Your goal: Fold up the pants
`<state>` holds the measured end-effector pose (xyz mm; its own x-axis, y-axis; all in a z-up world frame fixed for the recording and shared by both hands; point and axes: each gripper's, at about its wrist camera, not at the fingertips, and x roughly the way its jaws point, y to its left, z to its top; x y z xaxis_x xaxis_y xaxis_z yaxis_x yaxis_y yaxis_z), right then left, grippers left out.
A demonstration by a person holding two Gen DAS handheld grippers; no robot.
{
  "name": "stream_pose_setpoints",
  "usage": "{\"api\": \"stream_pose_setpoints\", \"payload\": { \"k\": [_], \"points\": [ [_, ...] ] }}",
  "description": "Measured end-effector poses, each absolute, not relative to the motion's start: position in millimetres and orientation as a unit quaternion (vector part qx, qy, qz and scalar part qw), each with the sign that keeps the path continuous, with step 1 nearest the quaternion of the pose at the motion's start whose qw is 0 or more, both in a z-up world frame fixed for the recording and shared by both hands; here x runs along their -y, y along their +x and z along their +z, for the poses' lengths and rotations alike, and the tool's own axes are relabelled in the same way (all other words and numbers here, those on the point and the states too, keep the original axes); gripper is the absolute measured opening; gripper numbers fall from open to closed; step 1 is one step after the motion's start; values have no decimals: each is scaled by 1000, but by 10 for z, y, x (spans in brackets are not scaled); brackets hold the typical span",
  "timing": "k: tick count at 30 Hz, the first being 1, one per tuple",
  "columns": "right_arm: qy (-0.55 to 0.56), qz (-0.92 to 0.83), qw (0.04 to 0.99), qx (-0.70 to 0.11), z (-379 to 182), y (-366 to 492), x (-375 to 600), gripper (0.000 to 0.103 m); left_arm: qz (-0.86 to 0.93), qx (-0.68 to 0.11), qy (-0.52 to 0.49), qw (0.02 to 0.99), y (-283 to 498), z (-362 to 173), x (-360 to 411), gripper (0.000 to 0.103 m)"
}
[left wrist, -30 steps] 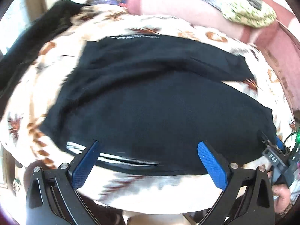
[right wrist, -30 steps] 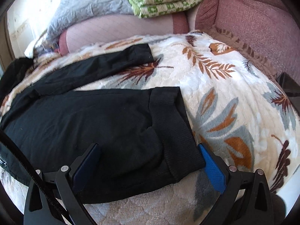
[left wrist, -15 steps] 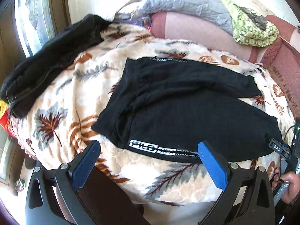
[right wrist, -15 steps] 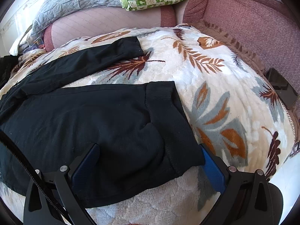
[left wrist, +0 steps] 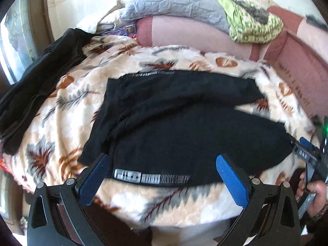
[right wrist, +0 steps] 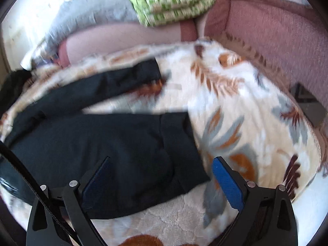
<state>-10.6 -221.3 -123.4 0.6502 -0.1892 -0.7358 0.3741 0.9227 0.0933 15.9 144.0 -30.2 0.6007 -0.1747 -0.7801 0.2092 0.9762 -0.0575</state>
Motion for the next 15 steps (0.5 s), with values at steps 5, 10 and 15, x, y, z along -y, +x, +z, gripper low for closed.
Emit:
{"api": "stream_pose_setpoints", "payload": {
  "k": [5,10,15],
  "points": [
    [75,-118,922,-361,-825,60,2292,101,-149,-423,-7,894,728,-126,-1480,101],
    [18,-61,923,-378,-689,674,2384,101,-185,-448,4,875,1583,-197,-1354,66],
    [-43,-9,915,-402,-781,1561,2367,100,-191,-484,13,854,2367,-469,-1155,66]
  ]
}}
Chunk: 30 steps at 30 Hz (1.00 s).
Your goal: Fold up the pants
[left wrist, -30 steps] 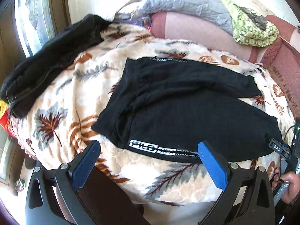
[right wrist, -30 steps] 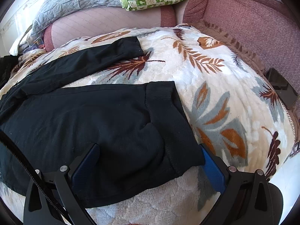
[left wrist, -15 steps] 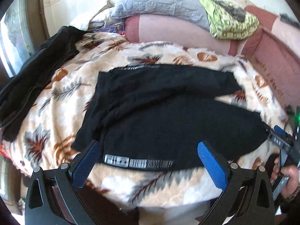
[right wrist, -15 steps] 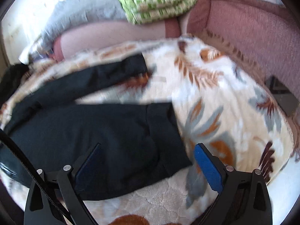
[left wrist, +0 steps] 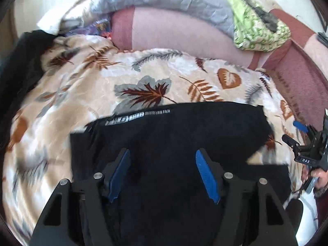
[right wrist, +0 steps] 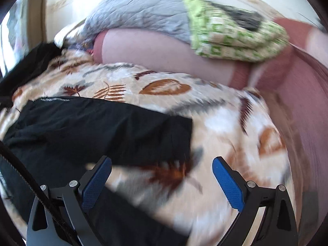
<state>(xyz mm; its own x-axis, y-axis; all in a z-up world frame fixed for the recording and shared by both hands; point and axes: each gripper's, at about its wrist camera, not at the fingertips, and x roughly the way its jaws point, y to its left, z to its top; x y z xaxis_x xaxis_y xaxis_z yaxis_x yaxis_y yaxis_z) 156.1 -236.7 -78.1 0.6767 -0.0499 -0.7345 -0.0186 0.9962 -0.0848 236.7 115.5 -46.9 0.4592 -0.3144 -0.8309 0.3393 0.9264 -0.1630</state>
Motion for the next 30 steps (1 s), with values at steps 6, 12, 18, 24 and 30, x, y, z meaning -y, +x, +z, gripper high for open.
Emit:
{"api": "stream_pose_setpoints", "payload": {
  "k": [6,12,18,24,30],
  "points": [
    [-61,60,888,-451,-1077,2666,2327,95,-220,-516,74,824,3179,-942,-867,66],
    [-57,121,864,-485,-1341,3337,2297,90,-257,-543,111,792,3625,-1373,-812,71],
    [-43,166,834,-525,-1682,3618,2203,91,-303,-536,150,774,3575,-1450,-691,91],
    [-23,181,842,-507,-1618,3477,2087,13,-316,-541,115,771,3496,-1274,-759,16],
    [-25,191,843,-502,-1345,3231,1916,6,-283,-508,128,803,3124,-1017,-814,13]
  ]
}}
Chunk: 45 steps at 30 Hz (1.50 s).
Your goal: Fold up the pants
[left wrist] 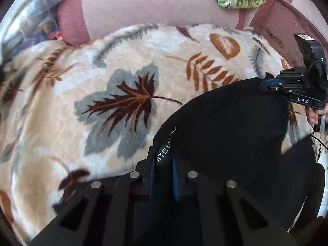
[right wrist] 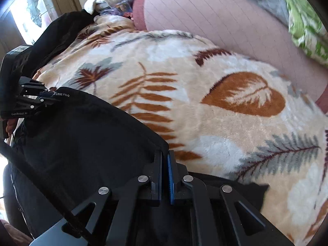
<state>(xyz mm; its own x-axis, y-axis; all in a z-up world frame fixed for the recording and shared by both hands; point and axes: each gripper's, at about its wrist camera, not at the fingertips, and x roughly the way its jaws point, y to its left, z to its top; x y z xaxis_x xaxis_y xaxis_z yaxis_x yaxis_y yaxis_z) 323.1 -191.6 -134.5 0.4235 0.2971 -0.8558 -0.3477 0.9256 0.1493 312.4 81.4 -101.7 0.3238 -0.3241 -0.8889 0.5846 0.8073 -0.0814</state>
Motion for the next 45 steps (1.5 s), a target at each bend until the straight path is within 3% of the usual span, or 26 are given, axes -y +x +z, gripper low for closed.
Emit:
{"api": "stream_pose_setpoints", "payload": {
  "k": [12,17,23,28,30,35,37,39,41,42,43,44,45],
  "points": [
    [-22,193,873,-447,-642,1870,1759,6,-236,-428,118,864,1666,-324,-1217,15],
    [3,201,865,-460,-819,1058,1659,6,-213,-441,112,865,886,-532,-1361,18],
    [28,207,840,-500,-1253,294,1508,8,-165,-493,117,846,433,-972,-1514,33],
    [38,177,839,-513,-1296,-27,1607,20,-134,-500,101,850,195,-893,-1731,34],
    [56,149,850,-502,-1223,-137,1810,26,-122,-498,90,854,148,-845,-1834,40],
    [137,58,870,-470,-1081,-81,2431,35,-99,-487,41,867,156,-674,-2060,40],
    [150,31,876,-458,-1062,52,2545,61,-107,-479,15,871,153,-589,-2082,41],
    [148,0,883,-446,-1094,214,2591,65,-114,-473,-6,873,148,-527,-2078,44],
    [134,-14,883,-449,-1164,387,2556,64,-112,-468,-14,877,138,-483,-2076,46],
    [125,-15,881,-456,-1216,481,2519,56,-109,-467,-14,878,140,-472,-2072,46],
    [121,-6,875,-468,-1267,559,2478,27,-105,-465,-14,879,128,-453,-2083,46],
    [118,1,868,-483,-1321,591,2434,11,-102,-464,-15,880,119,-436,-2101,46],
    [117,5,862,-494,-1353,605,2397,7,-100,-463,-17,880,115,-425,-2120,46]
  ]
}}
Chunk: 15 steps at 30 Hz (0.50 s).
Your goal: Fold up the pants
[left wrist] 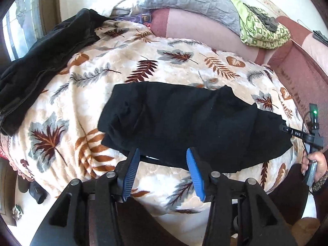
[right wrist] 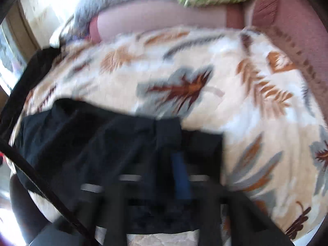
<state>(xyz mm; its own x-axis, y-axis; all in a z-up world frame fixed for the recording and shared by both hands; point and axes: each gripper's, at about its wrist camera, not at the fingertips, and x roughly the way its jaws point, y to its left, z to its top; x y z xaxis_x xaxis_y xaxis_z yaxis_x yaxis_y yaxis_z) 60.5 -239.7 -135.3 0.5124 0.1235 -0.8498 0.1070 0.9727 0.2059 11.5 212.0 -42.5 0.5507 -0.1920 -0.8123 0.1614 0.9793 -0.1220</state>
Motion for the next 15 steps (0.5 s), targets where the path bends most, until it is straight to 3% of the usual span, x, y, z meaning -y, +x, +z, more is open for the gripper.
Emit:
{"api": "stream_pose_setpoints", "payload": {
  "k": [13,15],
  "points": [
    [183,-81,860,-469,-1409,220,2900,6,-110,-474,-36,873,209,-294,-1829,47],
    [169,-91,867,-460,-1419,215,2890,7,-120,-475,-33,871,205,-222,-1656,55]
  ]
}}
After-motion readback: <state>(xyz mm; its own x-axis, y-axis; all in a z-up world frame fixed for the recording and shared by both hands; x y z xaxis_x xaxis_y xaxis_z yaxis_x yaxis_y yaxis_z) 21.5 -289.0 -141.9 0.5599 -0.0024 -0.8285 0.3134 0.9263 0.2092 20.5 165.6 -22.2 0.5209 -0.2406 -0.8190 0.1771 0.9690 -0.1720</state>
